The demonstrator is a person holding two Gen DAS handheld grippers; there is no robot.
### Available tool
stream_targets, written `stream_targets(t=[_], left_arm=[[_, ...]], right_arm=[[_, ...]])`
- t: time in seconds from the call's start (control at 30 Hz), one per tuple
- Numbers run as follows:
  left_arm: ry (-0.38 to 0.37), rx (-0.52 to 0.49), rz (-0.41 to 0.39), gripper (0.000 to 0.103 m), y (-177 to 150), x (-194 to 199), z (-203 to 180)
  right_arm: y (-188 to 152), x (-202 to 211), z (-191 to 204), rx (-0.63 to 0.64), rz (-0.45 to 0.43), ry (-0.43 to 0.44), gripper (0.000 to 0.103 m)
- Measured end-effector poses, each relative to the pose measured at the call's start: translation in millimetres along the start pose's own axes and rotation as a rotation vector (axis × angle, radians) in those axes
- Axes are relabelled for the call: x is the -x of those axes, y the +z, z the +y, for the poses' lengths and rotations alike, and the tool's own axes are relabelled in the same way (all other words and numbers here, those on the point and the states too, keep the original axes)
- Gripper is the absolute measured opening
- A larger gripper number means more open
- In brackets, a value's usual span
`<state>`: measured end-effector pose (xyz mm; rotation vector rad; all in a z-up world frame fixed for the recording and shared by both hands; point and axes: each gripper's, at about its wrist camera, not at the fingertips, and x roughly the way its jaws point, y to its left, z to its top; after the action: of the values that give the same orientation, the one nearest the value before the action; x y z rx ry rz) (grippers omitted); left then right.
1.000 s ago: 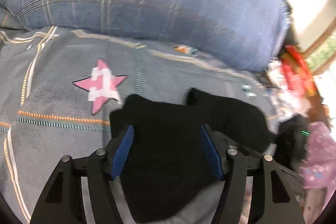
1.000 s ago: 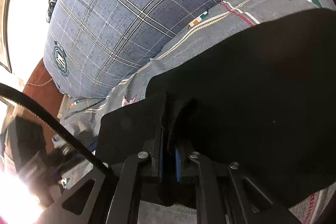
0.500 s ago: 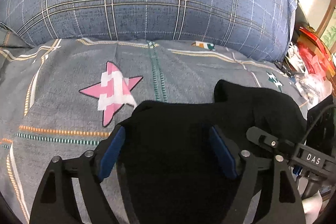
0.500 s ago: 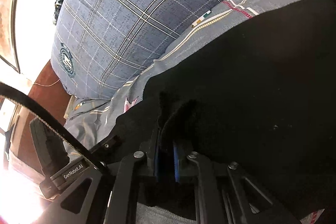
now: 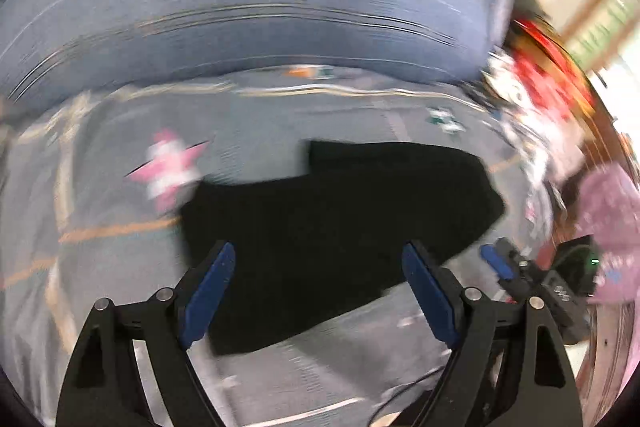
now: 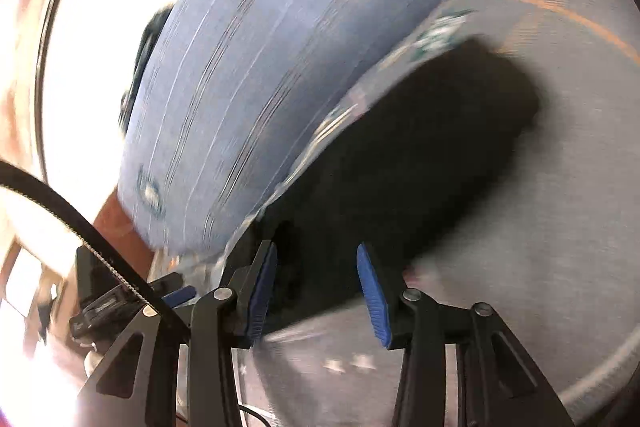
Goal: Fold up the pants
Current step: 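Open both grippers and release the folded pants onto the sheet, then grasp the folded pants edge with the right gripper while the left gripper approaches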
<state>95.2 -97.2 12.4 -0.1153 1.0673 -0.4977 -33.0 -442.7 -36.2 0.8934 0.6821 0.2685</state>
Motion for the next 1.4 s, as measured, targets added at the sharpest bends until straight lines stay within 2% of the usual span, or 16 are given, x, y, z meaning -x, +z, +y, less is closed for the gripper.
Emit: stream_targets(t=[0.17,0.3,0.47,0.63,0.77,0.83,1.07,1.2,1.3,1.33,1.37,1.4], left_arm=[[-0.022,-0.12,0.047,0.085,20.0,-49.2,-65.0],[-0.01,-0.174,0.072,0.084,24.5,-80.0,-102.6],[-0.004,-0.198,0.08,0.083,29.0,-105.0,-130.9],[0.027,-0.262,0.086,0.083,51.5,-128.0,-164.4],[0.024,-0.326,0.139,0.083,71.4,-157.6,-191.7],[0.023,-0.358,0.175,0.083,77.6,-176.2,-203.9],[0.017,-0.469,0.249,0.083,87.8,-225.2,-232.5],[-0.068,-0.492,0.327,0.083,87.6,-247.4,-236.2],[-0.062,-0.58,0.309,0.085,79.8,-247.9,-248.5],[-0.057,-0.6,0.309,0.073,77.3,-247.0,-251.5],[-0.048,-0.617,0.3,0.058,75.2,-244.0,-254.2],[-0.046,-0.627,0.29,0.036,74.1,-239.2,-256.8]], right_arm=[[6.3,33.1,-38.1,-0.066,-0.043,-0.068,0.048],[5.1,44.6,-47.2,-0.072,-0.066,-0.092,0.057],[10.7,42.6,-50.5,-0.048,-0.061,-0.098,0.058],[20.9,23.5,-52.3,-0.029,-0.037,-0.121,0.058],[32.7,16.1,-52.2,-0.013,-0.064,-0.137,0.061],[39.6,13.5,-55.1,-0.014,-0.075,-0.146,0.066],[60.9,7.6,-63.3,0.0,-0.097,-0.131,0.065],[71.6,1.8,-64.4,0.013,-0.114,-0.125,0.064],[73.9,-1.1,-62.2,0.028,-0.13,-0.117,0.062],[73.6,-1.5,-61.2,0.033,-0.131,-0.12,0.049],[73.1,-1.5,-60.9,0.033,-0.13,-0.122,0.042],[73.0,-0.3,-60.5,0.034,-0.131,-0.13,0.029]])
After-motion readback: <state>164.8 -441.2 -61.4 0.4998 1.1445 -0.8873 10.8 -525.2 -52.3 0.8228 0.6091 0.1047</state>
